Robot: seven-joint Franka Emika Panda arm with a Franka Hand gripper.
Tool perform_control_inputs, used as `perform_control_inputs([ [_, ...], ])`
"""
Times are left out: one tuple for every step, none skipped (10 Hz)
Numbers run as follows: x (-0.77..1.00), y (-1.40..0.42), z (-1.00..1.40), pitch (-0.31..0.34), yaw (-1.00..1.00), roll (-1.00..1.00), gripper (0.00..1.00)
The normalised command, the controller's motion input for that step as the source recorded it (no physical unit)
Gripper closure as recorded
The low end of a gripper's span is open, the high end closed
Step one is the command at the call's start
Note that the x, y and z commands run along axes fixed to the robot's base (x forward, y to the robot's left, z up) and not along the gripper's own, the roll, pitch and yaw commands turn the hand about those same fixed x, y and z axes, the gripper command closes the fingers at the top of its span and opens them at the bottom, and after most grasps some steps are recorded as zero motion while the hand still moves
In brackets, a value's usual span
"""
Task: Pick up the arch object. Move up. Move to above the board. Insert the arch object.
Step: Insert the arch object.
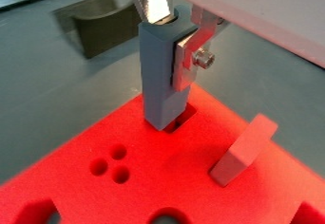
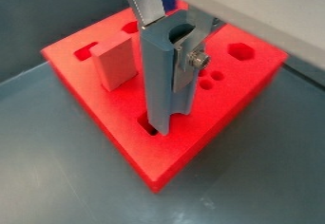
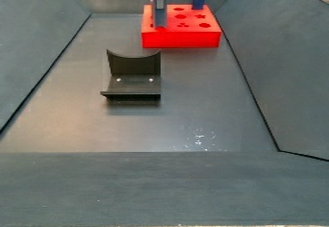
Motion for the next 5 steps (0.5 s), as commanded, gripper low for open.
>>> perform_control_inputs([
  [0.3, -0.01, -0.37, 0.0, -0.81, -0.03, 1.0],
  [0.26, -0.28, -0.29, 0.029, -0.57, 0.09, 1.0],
  [0.47, -0.37, -0.37, 0.053, -0.25, 0.14, 1.0],
  [0.52, -0.31, -0.42, 0.041, -0.1, 0.11, 1.0],
  [0.12, 0.0, -0.49, 0.071, 0.0, 0.2, 1.0],
])
